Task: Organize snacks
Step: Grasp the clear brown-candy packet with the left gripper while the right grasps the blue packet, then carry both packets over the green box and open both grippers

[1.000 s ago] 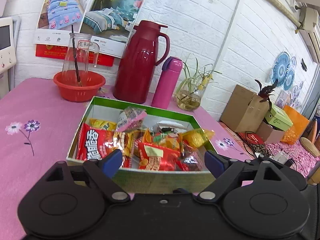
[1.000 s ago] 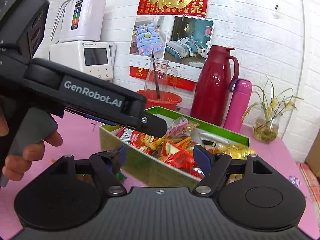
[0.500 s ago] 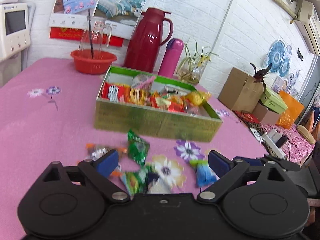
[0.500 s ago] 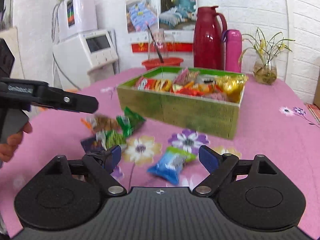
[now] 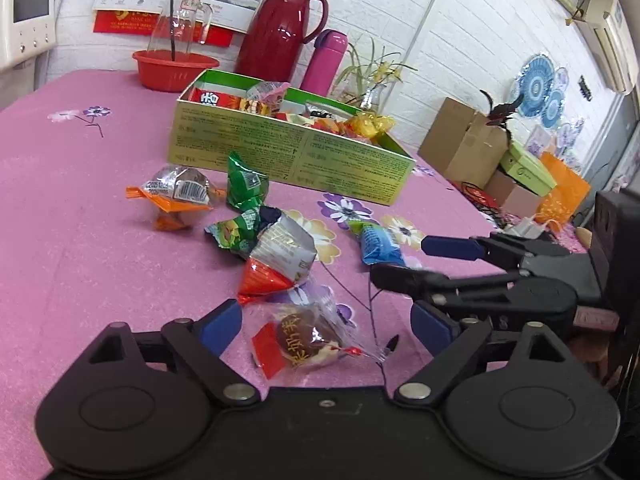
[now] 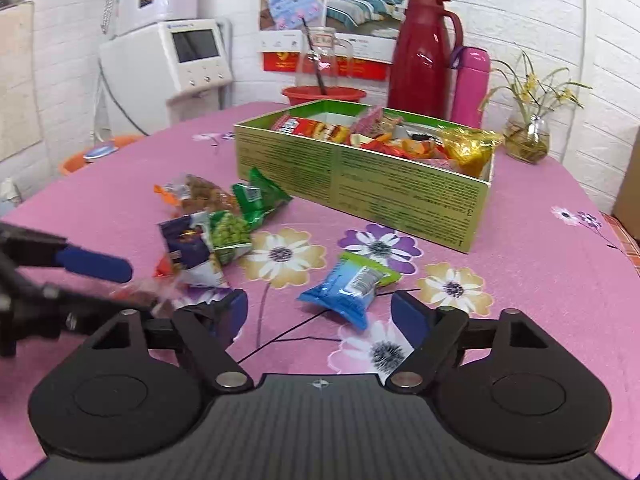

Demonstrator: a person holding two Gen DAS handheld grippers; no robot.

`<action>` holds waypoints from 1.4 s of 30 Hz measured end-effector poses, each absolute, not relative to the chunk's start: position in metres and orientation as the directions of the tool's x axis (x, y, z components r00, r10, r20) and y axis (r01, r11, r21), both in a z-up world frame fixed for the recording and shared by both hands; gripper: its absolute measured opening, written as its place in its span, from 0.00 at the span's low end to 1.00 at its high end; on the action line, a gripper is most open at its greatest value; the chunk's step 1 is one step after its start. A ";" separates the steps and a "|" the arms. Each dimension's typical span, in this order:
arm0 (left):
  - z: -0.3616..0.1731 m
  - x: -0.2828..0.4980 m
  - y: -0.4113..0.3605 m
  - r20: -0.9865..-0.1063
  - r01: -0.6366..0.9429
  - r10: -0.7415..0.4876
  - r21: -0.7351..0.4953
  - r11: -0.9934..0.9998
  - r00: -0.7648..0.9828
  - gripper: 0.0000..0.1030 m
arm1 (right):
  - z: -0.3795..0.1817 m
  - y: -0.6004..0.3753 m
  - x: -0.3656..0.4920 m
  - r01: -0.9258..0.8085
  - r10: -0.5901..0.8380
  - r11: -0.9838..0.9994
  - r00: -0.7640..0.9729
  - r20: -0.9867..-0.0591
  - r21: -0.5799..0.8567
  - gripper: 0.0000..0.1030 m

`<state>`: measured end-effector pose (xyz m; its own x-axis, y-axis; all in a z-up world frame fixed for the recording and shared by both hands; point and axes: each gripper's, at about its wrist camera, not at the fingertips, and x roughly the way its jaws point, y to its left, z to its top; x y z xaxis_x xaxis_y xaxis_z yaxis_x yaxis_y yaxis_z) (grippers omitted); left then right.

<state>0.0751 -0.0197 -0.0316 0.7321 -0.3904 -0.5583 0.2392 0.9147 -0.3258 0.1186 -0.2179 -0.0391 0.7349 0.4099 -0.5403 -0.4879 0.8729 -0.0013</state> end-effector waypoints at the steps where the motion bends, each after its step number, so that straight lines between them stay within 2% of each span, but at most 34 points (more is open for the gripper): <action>1: -0.035 0.075 -0.021 -0.563 0.225 -0.377 -0.321 0.920 0.736 0.86 | -0.040 -0.217 0.124 -0.477 0.401 0.879 0.736 -0.545 0.002 1.00; 2: -0.037 0.076 -0.022 -0.569 0.221 -0.376 -0.323 0.920 0.731 0.83 | -0.042 -0.216 0.130 -0.465 0.391 0.885 0.736 -0.552 0.006 1.00; 5: -0.041 0.077 -0.022 -0.581 0.219 -0.385 -0.336 0.916 0.718 0.60 | -0.047 -0.213 0.147 -0.436 0.369 0.900 0.728 -0.577 0.025 1.00; 6: -0.042 0.077 -0.022 -0.583 0.222 -0.384 -0.332 0.917 0.716 0.34 | -0.048 -0.213 0.149 -0.427 0.360 0.904 0.730 -0.581 0.023 0.99; 7: -0.043 0.078 -0.023 -0.583 0.225 -0.386 -0.330 0.917 0.715 0.27 | -0.050 -0.213 0.150 -0.420 0.349 0.907 0.734 -0.582 0.015 0.96; 8: -0.043 0.079 -0.022 -0.580 0.226 -0.388 -0.333 0.915 0.717 0.28 | -0.052 -0.212 0.151 -0.416 0.341 0.909 0.737 -0.583 0.007 0.94; 9: -0.043 0.080 -0.022 -0.577 0.225 -0.390 -0.338 0.914 0.718 0.28 | -0.054 -0.213 0.151 -0.412 0.335 0.911 0.738 -0.586 0.003 0.85; 11: -0.044 0.081 -0.023 -0.575 0.227 -0.390 -0.337 0.914 0.719 0.28 | -0.054 -0.216 0.149 -0.414 0.343 0.910 0.739 -0.580 0.011 0.75; 13: -0.044 0.081 -0.024 -0.575 0.230 -0.387 -0.329 0.916 0.721 0.31 | -0.054 -0.218 0.146 -0.415 0.343 0.910 0.740 -0.579 0.008 0.75; 20: -0.045 0.080 -0.024 -0.565 0.236 -0.392 -0.330 0.914 0.726 0.29 | -0.054 -0.219 0.146 -0.416 0.348 0.909 0.743 -0.572 0.012 0.77; 22: -0.046 0.079 -0.025 -0.556 0.243 -0.394 -0.328 0.913 0.732 0.21 | -0.054 -0.218 0.148 -0.414 0.346 0.910 0.744 -0.572 0.013 0.77; 26: -0.047 0.078 -0.026 -0.549 0.255 -0.410 -0.338 0.906 0.728 0.12 | -0.052 -0.215 0.148 -0.412 0.336 0.911 0.743 -0.579 0.001 0.72; 33: -0.040 0.072 -0.012 -0.527 0.266 -0.448 -0.386 0.883 0.722 0.10 | -0.036 -0.211 0.135 -0.420 0.338 0.907 0.771 -0.539 -0.032 0.70; 42: 0.005 0.080 0.009 -0.433 0.298 -0.464 -0.398 0.868 0.773 0.10 | -0.003 -0.200 0.130 -0.444 0.372 0.893 0.816 -0.444 -0.069 0.71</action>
<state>0.0804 0.0092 0.0049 0.7726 -0.4640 -0.4334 0.2979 0.8677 -0.3980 0.1299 -0.2003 -0.0029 0.8156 0.3715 -0.4436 -0.4442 0.8933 -0.0685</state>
